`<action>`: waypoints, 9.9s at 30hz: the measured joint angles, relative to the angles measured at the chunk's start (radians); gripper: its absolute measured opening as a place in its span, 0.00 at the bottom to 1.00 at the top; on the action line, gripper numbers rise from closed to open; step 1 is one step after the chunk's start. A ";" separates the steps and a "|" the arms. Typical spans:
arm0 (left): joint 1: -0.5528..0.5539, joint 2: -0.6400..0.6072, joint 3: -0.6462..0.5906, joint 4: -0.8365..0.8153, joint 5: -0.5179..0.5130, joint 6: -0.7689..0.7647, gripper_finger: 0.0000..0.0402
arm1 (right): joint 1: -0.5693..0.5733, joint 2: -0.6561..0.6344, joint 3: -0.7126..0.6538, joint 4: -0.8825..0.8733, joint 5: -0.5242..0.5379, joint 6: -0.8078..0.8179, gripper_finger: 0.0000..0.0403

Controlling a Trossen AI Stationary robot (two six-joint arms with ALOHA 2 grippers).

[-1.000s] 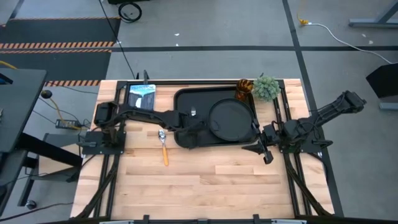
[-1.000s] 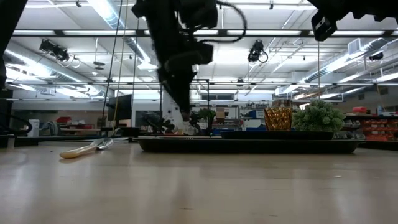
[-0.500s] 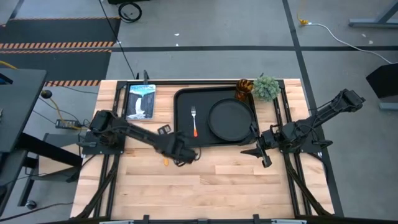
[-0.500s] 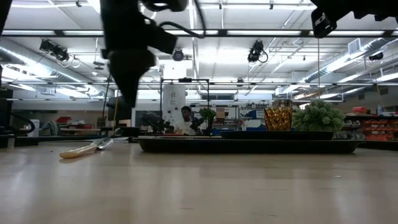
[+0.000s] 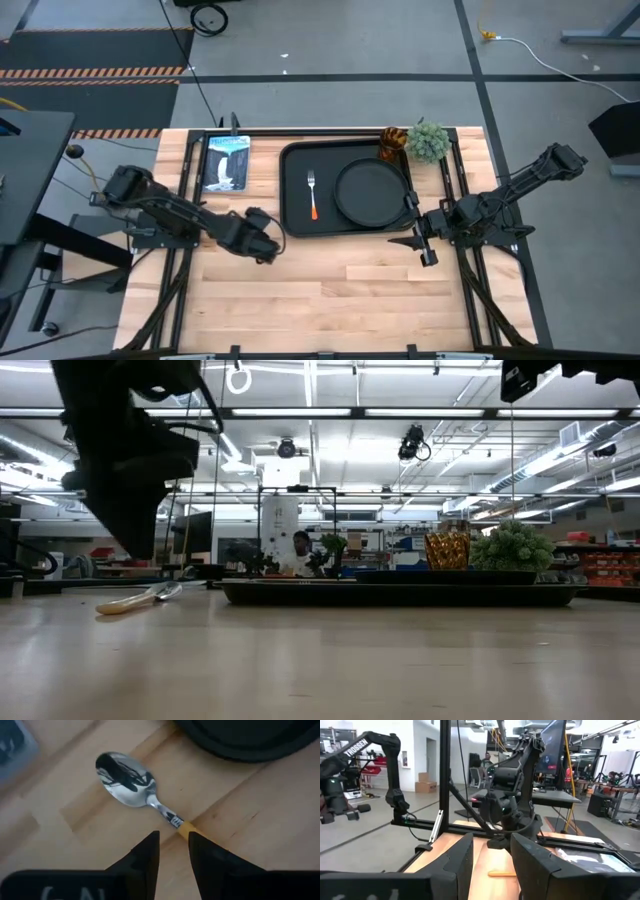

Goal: Pick and place plate/cup/fork/spoon on tray
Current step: Put the yellow spoon to the left of the orange fork on the black tray, then return to Home Position

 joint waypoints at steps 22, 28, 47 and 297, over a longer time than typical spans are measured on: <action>0.003 0.052 -0.167 0.316 0.011 -0.186 0.57 | 0.003 0.025 0.000 0.002 -0.005 0.064 0.34; 0.003 0.106 -0.105 0.230 0.033 -0.152 0.50 | 0.003 0.029 0.000 0.001 -0.005 0.064 0.34; 0.004 0.097 -0.086 0.094 0.167 -0.073 0.13 | 0.003 0.029 0.000 0.002 -0.005 0.064 0.34; 0.136 -1.549 -0.912 0.967 0.617 1.068 0.07 | -0.444 -0.386 -0.292 0.047 -0.213 0.105 0.10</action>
